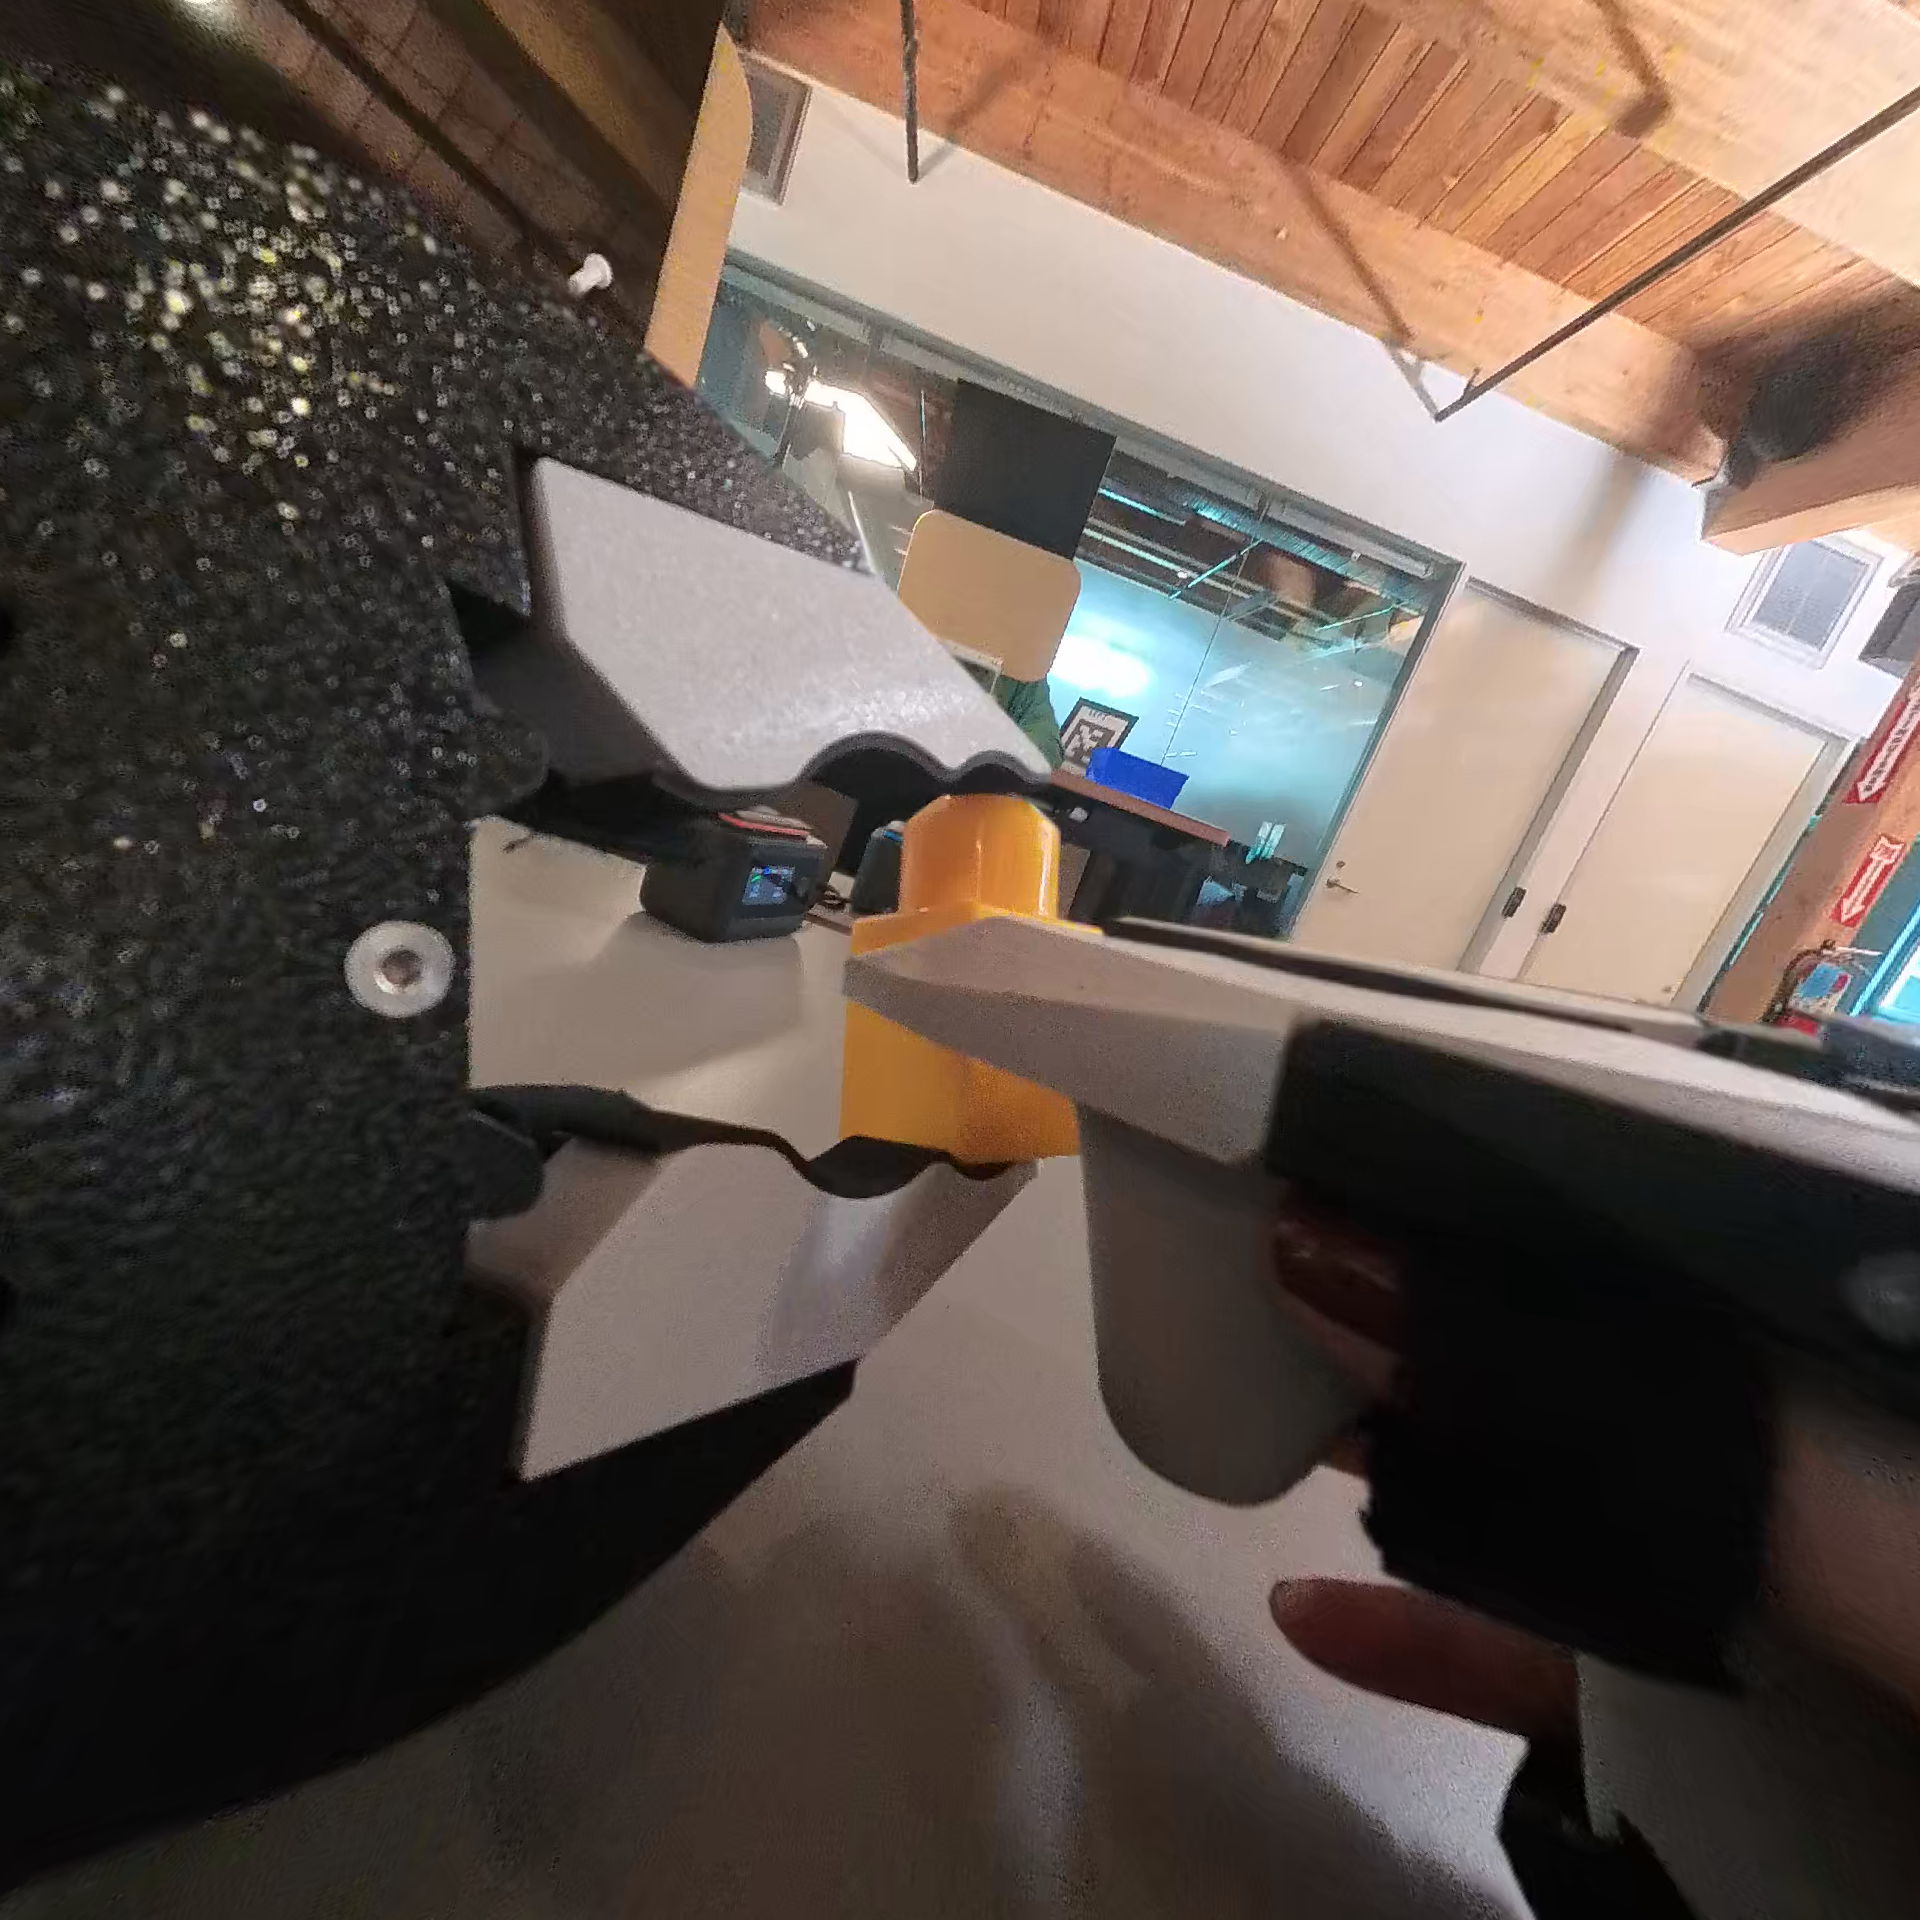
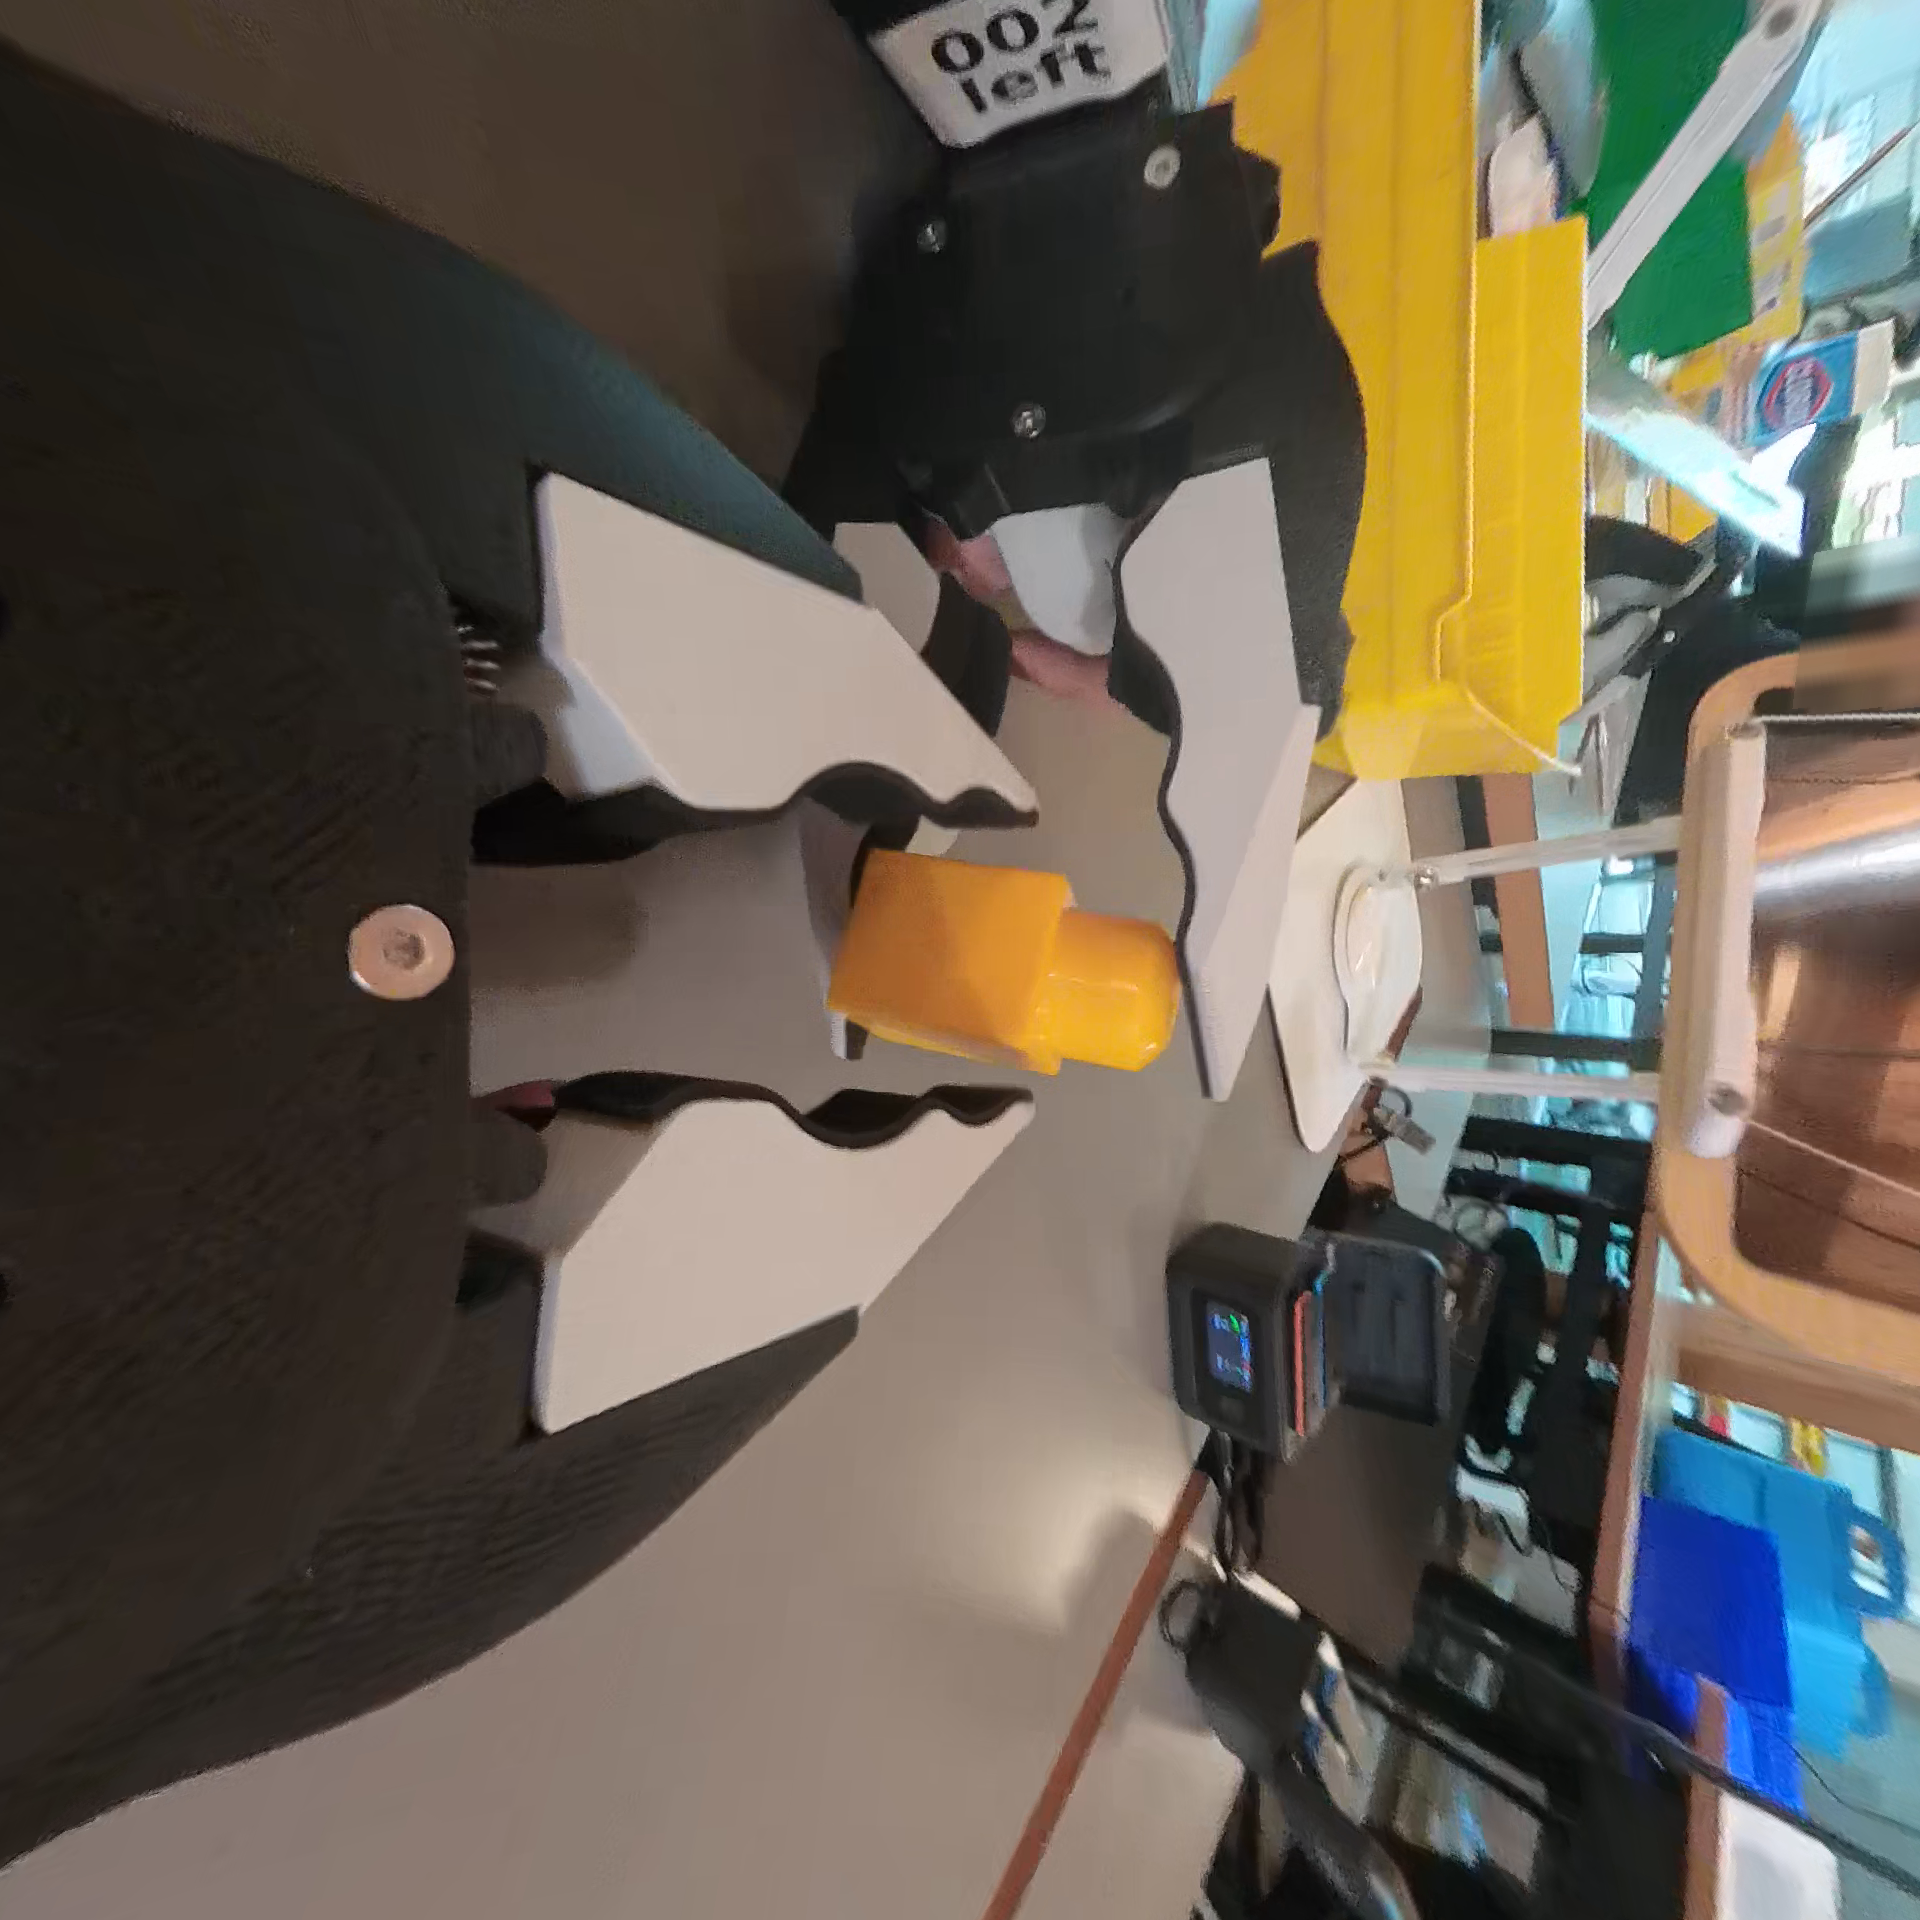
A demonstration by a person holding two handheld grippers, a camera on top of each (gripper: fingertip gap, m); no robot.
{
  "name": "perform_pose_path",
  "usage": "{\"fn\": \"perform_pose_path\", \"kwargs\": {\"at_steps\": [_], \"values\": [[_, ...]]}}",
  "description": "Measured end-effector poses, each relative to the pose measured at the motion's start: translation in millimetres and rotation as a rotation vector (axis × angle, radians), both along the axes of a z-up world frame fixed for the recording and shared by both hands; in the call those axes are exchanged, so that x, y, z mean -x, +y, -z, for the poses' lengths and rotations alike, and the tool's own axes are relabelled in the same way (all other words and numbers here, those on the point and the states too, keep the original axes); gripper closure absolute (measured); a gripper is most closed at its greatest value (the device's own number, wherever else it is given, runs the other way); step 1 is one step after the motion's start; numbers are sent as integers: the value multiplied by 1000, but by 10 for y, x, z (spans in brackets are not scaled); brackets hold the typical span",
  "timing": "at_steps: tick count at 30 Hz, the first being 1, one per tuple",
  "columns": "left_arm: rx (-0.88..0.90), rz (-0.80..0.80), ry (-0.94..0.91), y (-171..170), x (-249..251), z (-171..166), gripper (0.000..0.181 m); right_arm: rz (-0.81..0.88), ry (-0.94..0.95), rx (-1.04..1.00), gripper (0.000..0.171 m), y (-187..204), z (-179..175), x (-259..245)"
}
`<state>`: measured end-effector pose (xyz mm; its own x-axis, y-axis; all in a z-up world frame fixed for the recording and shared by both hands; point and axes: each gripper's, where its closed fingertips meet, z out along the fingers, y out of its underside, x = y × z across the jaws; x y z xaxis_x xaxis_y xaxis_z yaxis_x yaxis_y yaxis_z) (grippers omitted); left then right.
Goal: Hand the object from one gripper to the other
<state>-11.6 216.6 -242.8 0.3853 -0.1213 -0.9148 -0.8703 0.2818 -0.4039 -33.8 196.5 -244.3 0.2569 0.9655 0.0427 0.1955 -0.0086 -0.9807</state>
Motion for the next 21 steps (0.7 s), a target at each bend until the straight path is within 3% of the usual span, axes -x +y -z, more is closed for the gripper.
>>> {"fn": "perform_pose_path", "kwargs": {"at_steps": [2,6,9,12,17,21], "values": [[-5,0,-9,-15,-14,-17,117,26,-19,-79,133,4,-6,-8],[14,109,-151,-93,-62,-106,117,-19,15,-53,134,-51,-91,-17],[121,286,-316,-218,-187,-118,100,-152,80,73,135,-160,-148,-20],[134,387,-368,-322,-253,-165,96,-289,148,269,135,-257,-185,-45],[79,430,-365,-399,-263,-239,101,-516,295,689,137,-372,-327,-143],[46,444,-353,-421,-239,-274,114,-596,305,794,137,-433,-323,-169]]}}
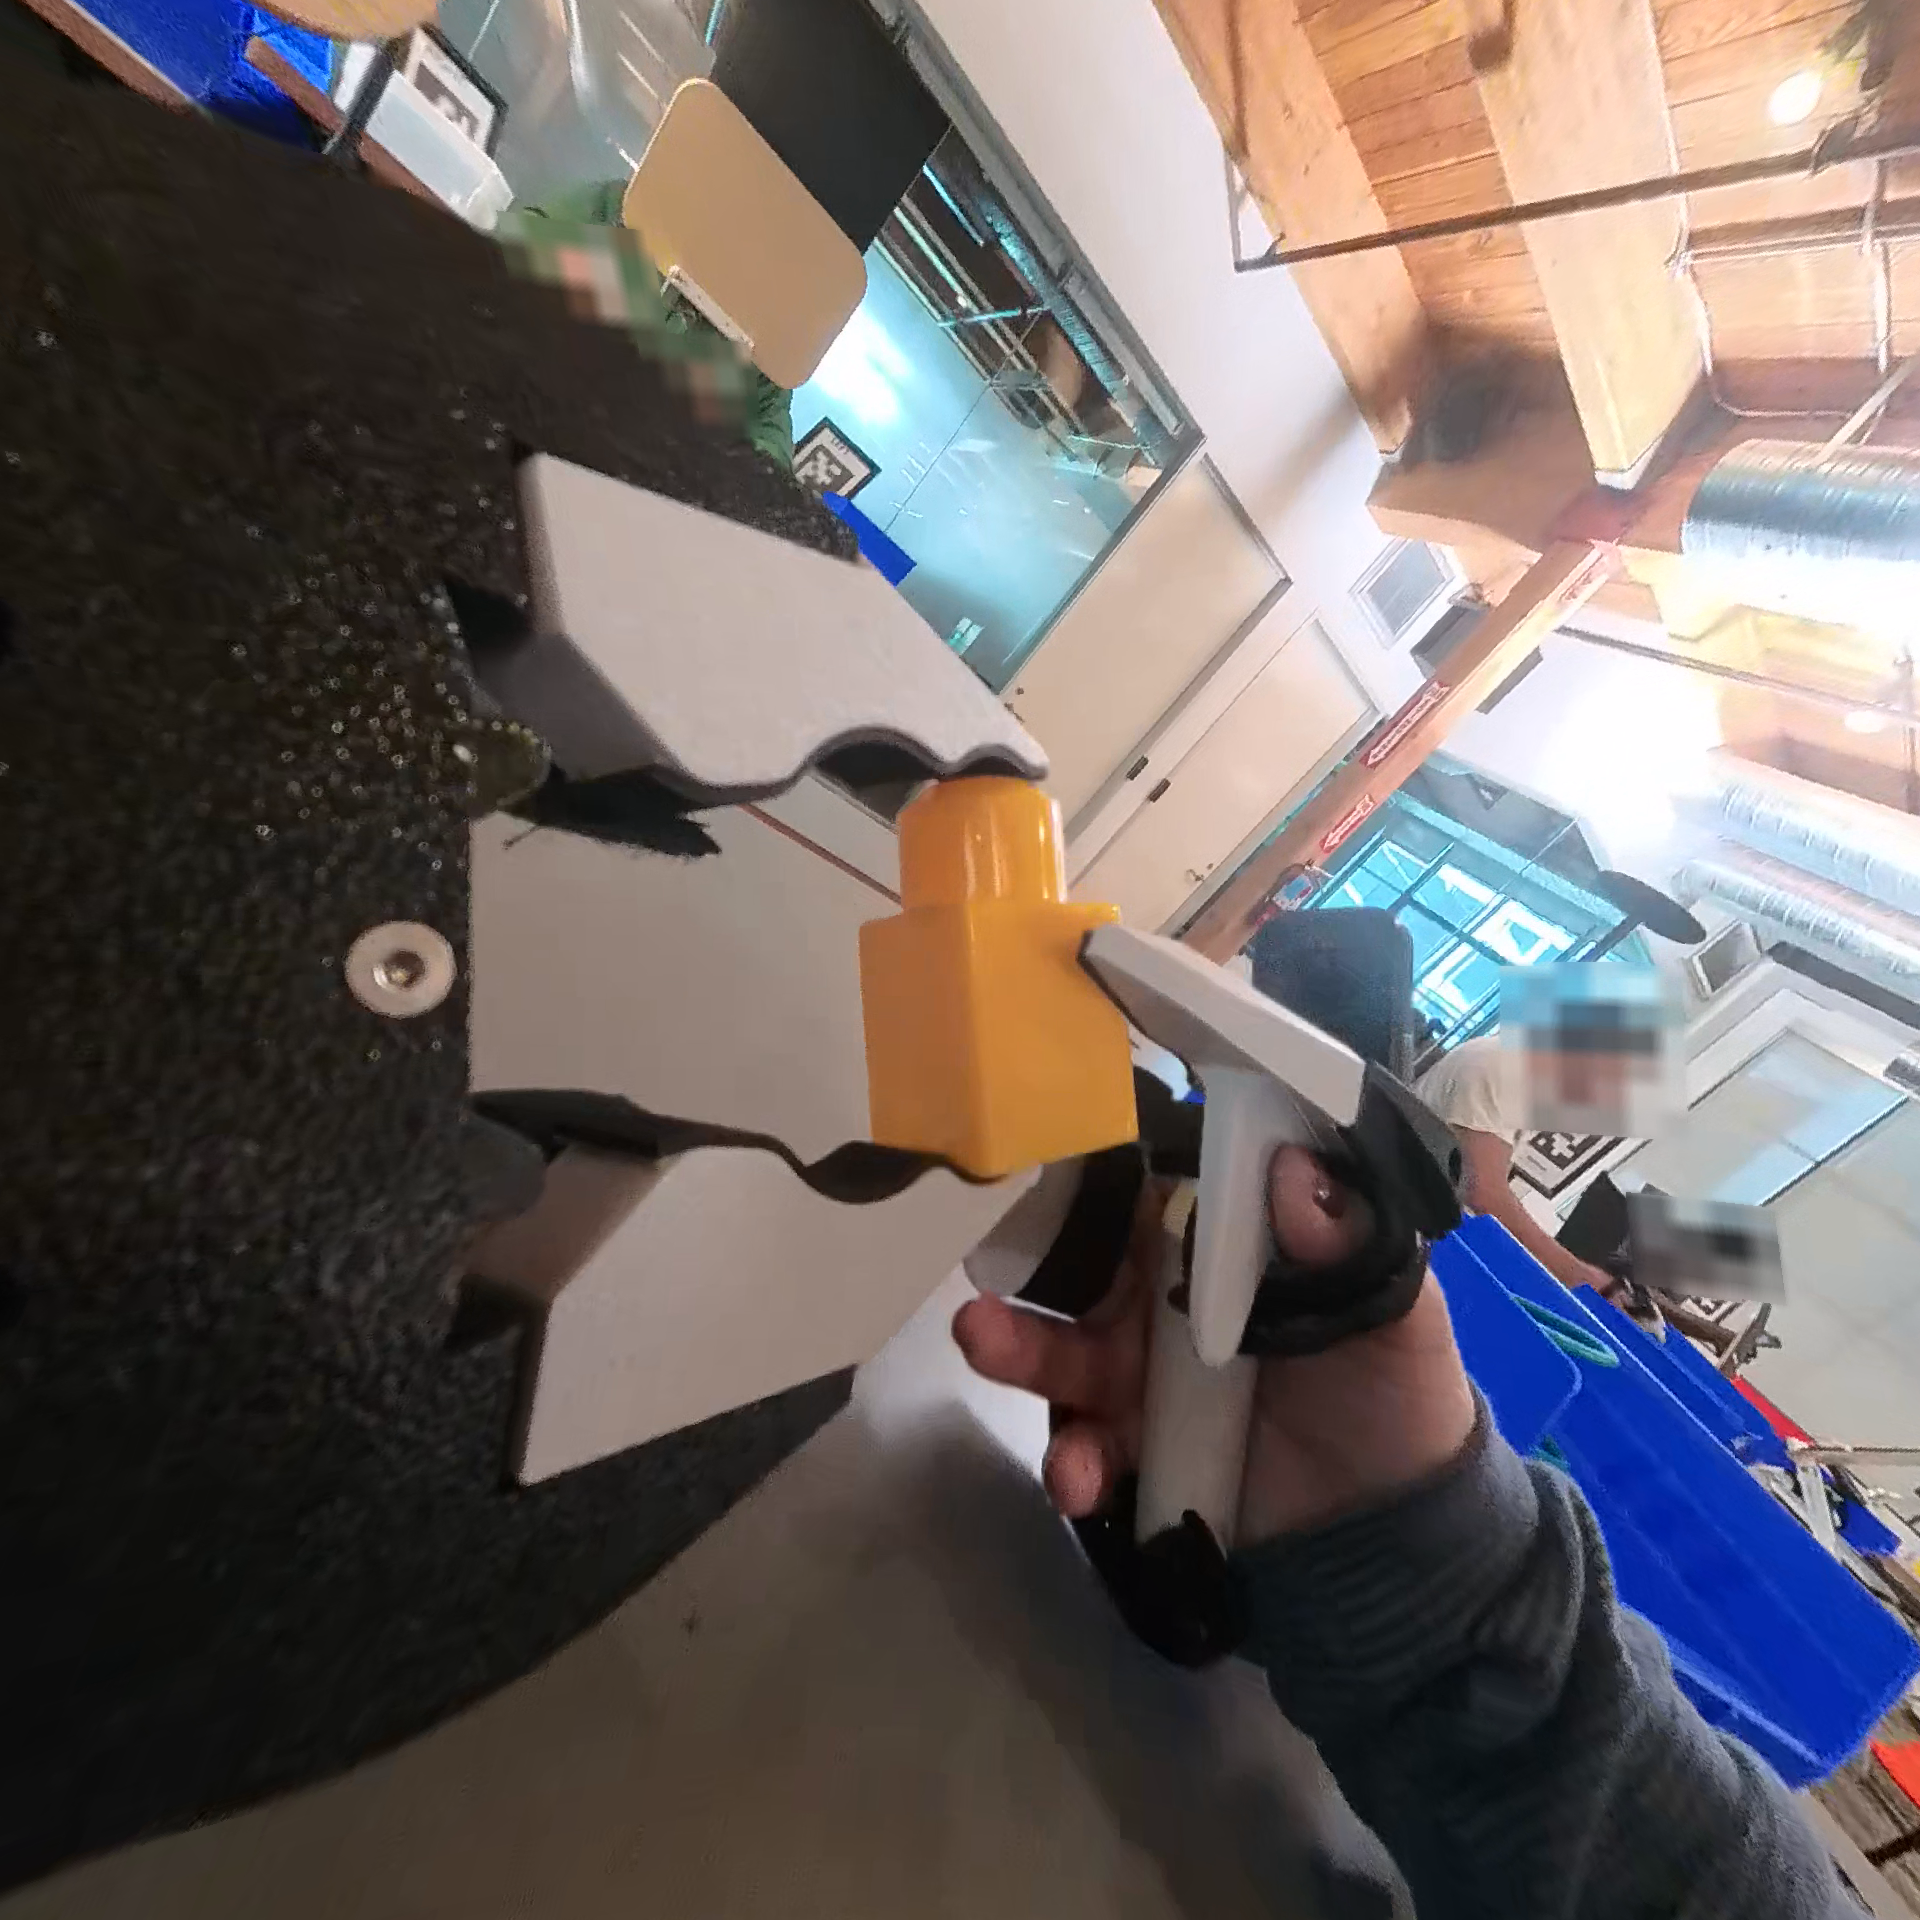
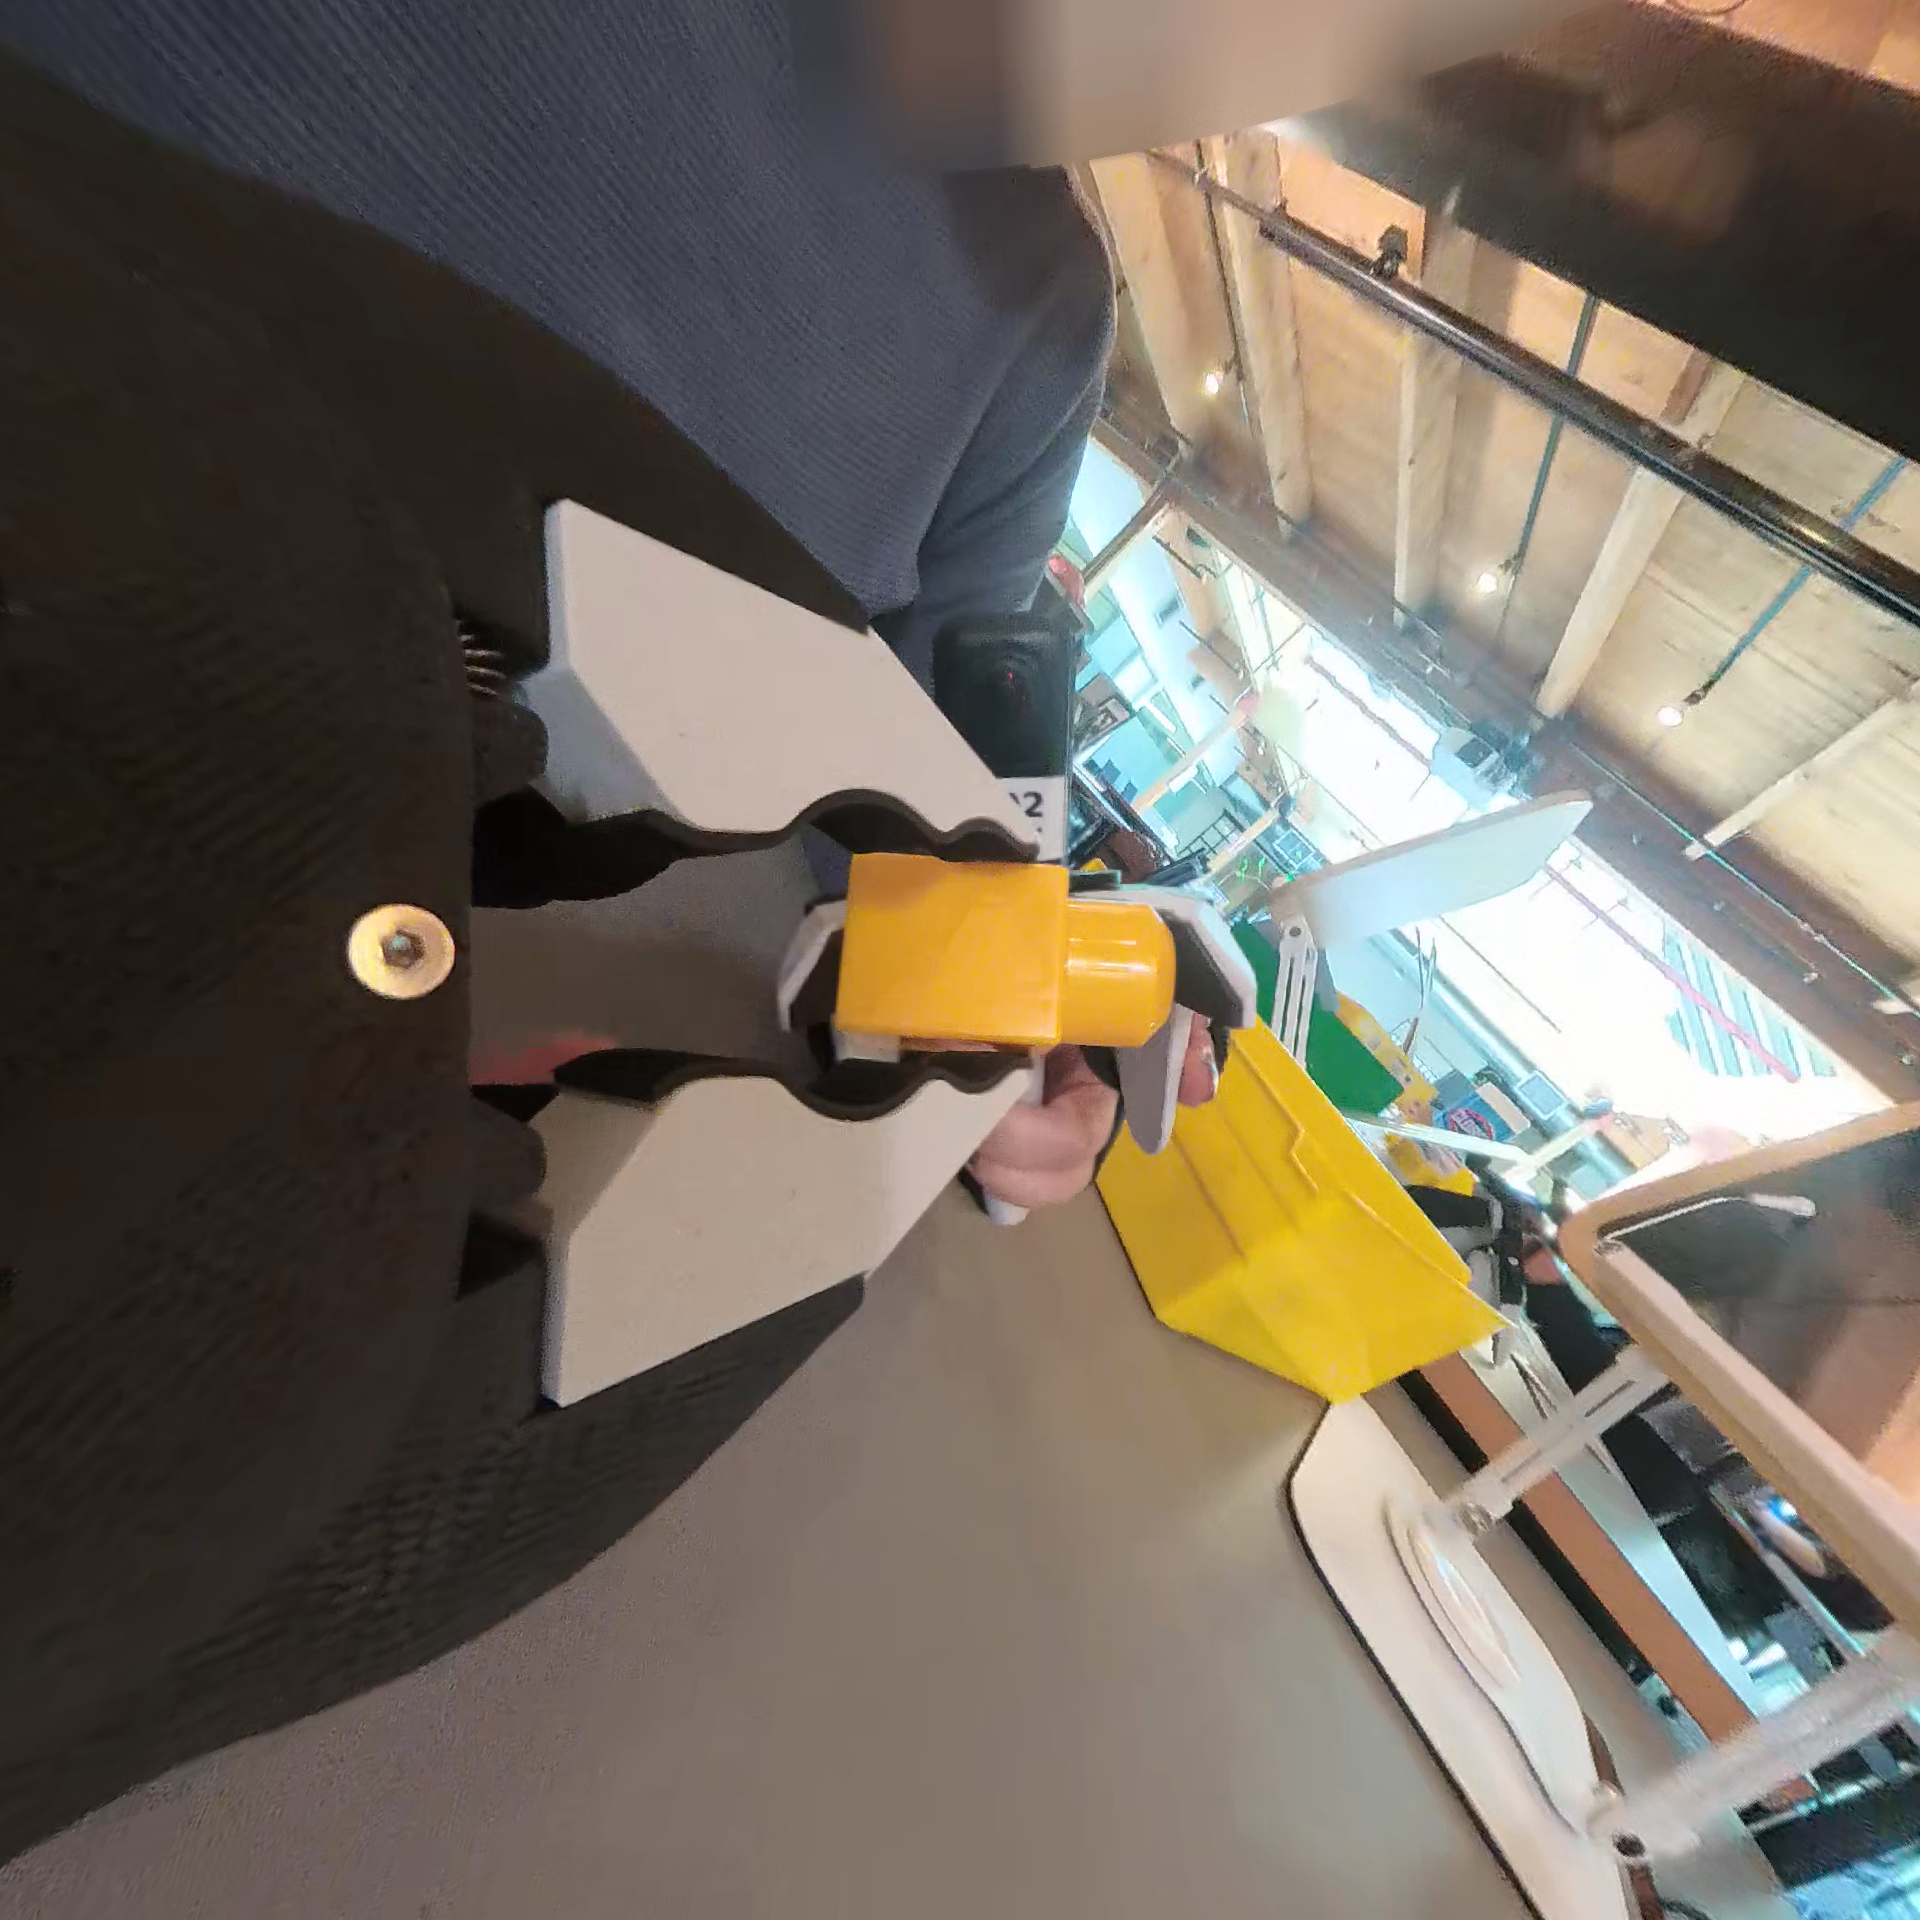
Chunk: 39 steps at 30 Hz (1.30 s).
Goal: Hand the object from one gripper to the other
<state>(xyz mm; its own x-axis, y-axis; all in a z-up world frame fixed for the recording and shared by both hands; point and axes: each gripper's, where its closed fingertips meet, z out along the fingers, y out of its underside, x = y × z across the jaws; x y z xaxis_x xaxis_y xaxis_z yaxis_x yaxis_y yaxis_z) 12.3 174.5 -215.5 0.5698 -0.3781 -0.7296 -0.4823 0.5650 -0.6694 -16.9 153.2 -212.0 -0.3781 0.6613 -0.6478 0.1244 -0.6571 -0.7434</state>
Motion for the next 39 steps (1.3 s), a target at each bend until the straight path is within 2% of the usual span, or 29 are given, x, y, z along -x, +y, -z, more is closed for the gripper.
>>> {"fn": "perform_pose_path", "kwargs": {"at_steps": [4,6,8,10,16,24,27,29,34,37,39], "values": [[-5,-35,10,40,27,-12,115,34,6,-26,137,27,-16,10],[17,-130,52,168,98,55,115,174,-10,-86,138,209,25,36],[43,-210,101,278,163,144,115,393,-56,-194,112,484,86,40],[51,-270,152,346,206,211,115,498,-128,-354,105,586,156,16],[56,-364,215,431,290,274,114,453,-279,-579,108,413,355,126],[-8,-433,236,454,333,214,115,530,-337,-825,134,386,372,142],[-58,-439,183,434,334,102,114,601,-314,-901,135,428,258,111],[-65,-452,173,451,367,92,108,667,-306,-943,135,518,170,35],[29,-439,92,528,459,144,115,847,-317,-1060,136,783,-193,-305],[96,-416,54,574,498,205,125,1024,-433,-1229,135,995,-586,-804],[120,-408,38,601,508,225,126,1237,-584,-1320,135,1177,-936,-1433]]}}
